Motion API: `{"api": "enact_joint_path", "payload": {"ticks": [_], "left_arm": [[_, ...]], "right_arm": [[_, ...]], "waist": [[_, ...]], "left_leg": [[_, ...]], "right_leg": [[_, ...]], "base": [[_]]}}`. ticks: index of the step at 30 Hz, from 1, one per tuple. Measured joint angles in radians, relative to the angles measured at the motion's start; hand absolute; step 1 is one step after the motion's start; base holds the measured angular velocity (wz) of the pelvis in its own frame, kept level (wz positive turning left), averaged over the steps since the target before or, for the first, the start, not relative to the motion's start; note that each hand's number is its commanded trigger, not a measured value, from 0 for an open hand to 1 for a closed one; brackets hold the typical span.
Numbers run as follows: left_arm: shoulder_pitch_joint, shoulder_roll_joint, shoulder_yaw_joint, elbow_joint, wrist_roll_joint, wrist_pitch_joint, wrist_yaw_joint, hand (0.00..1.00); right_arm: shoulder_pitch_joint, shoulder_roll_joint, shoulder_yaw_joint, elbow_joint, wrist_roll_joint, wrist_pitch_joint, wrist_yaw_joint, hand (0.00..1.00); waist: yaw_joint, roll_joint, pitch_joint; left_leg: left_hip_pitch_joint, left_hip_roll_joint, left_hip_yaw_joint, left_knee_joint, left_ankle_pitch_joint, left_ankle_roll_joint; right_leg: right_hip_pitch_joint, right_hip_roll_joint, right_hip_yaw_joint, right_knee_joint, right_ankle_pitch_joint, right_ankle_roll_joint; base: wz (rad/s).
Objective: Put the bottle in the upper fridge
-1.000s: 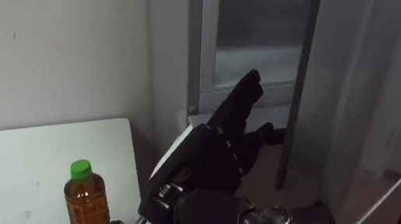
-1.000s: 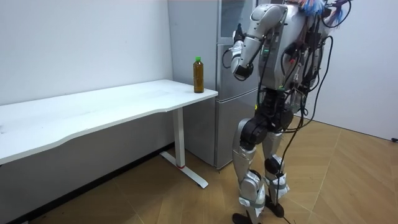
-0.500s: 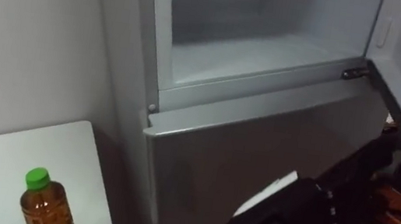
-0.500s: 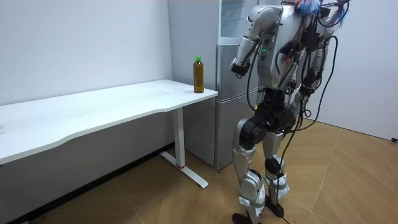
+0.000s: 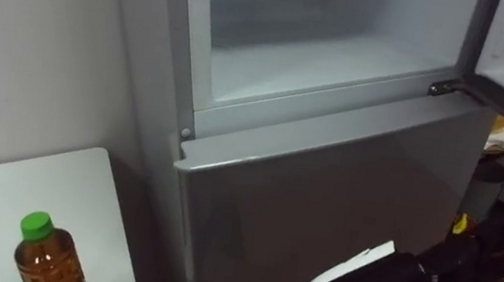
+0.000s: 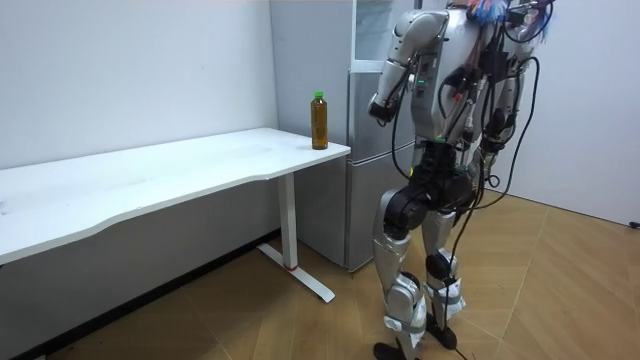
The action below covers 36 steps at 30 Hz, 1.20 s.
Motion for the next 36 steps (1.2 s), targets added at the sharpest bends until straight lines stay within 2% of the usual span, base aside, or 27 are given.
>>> {"api": "enact_joint_path", "payload": {"ticks": [10, 13, 17, 22, 25, 27, 30, 32, 34, 36], "left_arm": [[0.007, 0.016, 0.000, 0.000, 0.039, 0.006, -0.020, 0.00], [0.013, 0.031, 0.000, 0.000, 0.048, 0.006, -0.025, 0.00], [0.056, 0.035, 0.000, 0.003, 0.098, 0.014, -0.037, 0.00], [0.089, 0.037, 0.002, 0.003, 0.160, 0.028, -0.045, 0.00], [0.147, 0.060, 0.027, 0.002, 0.219, 0.029, -0.055, 0.00], [0.185, 0.079, 0.049, 0.002, 0.273, 0.040, -0.056, 0.00], [0.200, 0.099, 0.078, -0.001, 0.297, 0.042, -0.056, 0.00], [0.218, 0.099, 0.096, -0.005, 0.298, 0.042, -0.057, 0.00], [0.255, 0.102, 0.108, -0.004, 0.297, 0.040, -0.058, 0.00], [0.333, 0.108, 0.135, 0.003, 0.311, 0.037, -0.057, 0.00]], "right_arm": [[0.001, 0.002, -0.020, -0.001, -0.003, 0.007, 0.011, 0.00], [0.001, 0.002, -0.018, -0.003, -0.004, 0.008, 0.019, 0.00], [0.007, 0.005, -0.017, -0.004, -0.033, 0.008, 0.021, 0.00], [0.020, 0.003, -0.009, -0.018, -0.035, 0.008, 0.019, 0.00], [0.024, 0.007, -0.006, -0.028, -0.056, 0.009, 0.019, 0.00], [0.024, 0.007, -0.006, -0.031, -0.085, 0.009, 0.019, 0.00], [0.024, 0.007, -0.006, -0.030, -0.080, 0.012, 0.022, 0.00], [0.024, 0.007, -0.003, -0.028, -0.079, 0.016, 0.023, 0.00], [0.025, 0.010, 0.011, -0.023, -0.079, 0.017, 0.029, 0.00], [0.026, 0.018, 0.012, -0.018, -0.082, 0.014, 0.034, 0.00]], "waist": [[0.002, -0.013, 0.0024], [0.003, -0.020, 0.0023], [0.011, -0.034, -0.0004], [0.060, -0.034, -0.0041], [0.089, -0.029, -0.0079], [0.104, -0.027, -0.0099], [0.132, -0.028, -0.0128], [0.149, -0.029, -0.0135], [0.167, -0.035, -0.0130], [0.187, -0.042, -0.0115]], "left_leg": [[-0.001, -0.002, -0.007, -0.006, 0.001, -0.001], [-0.001, -0.003, -0.007, -0.006, 0.001, -0.001], [-0.015, -0.003, -0.027, -0.001, 0.001, -0.001], [-0.036, -0.004, -0.050, 0.011, 0.001, -0.002], [-0.039, -0.004, -0.055, 0.013, 0.002, -0.003], [-0.049, -0.006, -0.078, 0.021, 0.003, -0.003], [-0.064, -0.010, -0.109, 0.033, 0.005, -0.002], [-0.064, -0.014, -0.125, 0.036, 0.005, -0.002], [-0.052, -0.020, -0.137, 0.035, 0.007, -0.003], [-0.045, -0.020, -0.143, 0.034, 0.008, -0.004]], "right_leg": [[0.002, -0.001, -0.006, 0.000, -0.002, 0.000], [0.002, -0.001, -0.007, 0.000, -0.002, 0.000], [0.000, -0.003, -0.032, 0.000, -0.006, 0.000], [0.001, -0.004, -0.051, -0.001, -0.008, -0.002], [0.002, -0.004, -0.063, 0.001, -0.009, -0.004], [0.005, -0.010, -0.091, 0.002, -0.014, -0.004], [0.005, -0.014, -0.120, 0.003, -0.021, -0.004], [0.021, -0.016, -0.134, 0.001, -0.022, -0.003], [0.032, -0.017, -0.143, 0.001, -0.027, -0.003], [0.044, -0.017, -0.152, 0.000, -0.030, -0.003]], "base": [[0.01], [0.01], [0.14], [0.14], [0.07], [0.27], [0.33], [0.27], [0.20], [0.08]]}}
